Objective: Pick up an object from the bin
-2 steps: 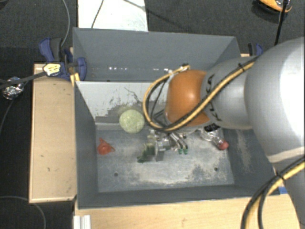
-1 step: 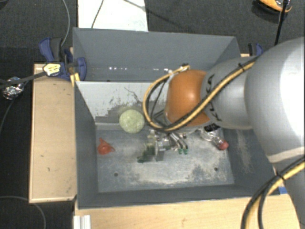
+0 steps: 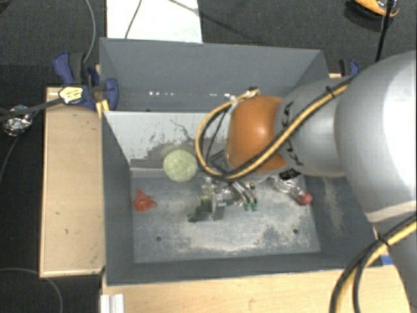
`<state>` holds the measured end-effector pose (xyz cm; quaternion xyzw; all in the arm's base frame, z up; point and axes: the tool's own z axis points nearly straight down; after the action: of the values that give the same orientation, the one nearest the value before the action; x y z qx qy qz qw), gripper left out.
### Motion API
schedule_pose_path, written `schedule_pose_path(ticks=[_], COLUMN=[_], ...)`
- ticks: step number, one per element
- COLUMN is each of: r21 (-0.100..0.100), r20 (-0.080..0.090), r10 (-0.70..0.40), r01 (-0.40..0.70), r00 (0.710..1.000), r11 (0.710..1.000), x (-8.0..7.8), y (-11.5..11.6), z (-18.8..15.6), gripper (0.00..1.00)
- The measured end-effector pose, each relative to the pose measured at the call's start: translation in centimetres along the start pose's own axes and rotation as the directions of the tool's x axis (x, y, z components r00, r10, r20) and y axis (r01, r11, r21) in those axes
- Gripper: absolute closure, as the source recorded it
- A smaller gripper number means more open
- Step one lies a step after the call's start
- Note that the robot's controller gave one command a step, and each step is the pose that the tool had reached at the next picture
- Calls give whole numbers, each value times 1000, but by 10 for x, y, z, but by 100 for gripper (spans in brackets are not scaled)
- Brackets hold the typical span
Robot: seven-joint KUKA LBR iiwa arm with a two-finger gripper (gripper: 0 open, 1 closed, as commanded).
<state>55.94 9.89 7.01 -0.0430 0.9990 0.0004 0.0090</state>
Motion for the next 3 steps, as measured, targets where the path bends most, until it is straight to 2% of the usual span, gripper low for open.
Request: schedule_pose_path(ticks=[3], r21=[0], r20=[0], r10=[-2], r01=[2], r00=[1000], r11=[1000], x=[0], y=[0], z=[0], gripper=[100])
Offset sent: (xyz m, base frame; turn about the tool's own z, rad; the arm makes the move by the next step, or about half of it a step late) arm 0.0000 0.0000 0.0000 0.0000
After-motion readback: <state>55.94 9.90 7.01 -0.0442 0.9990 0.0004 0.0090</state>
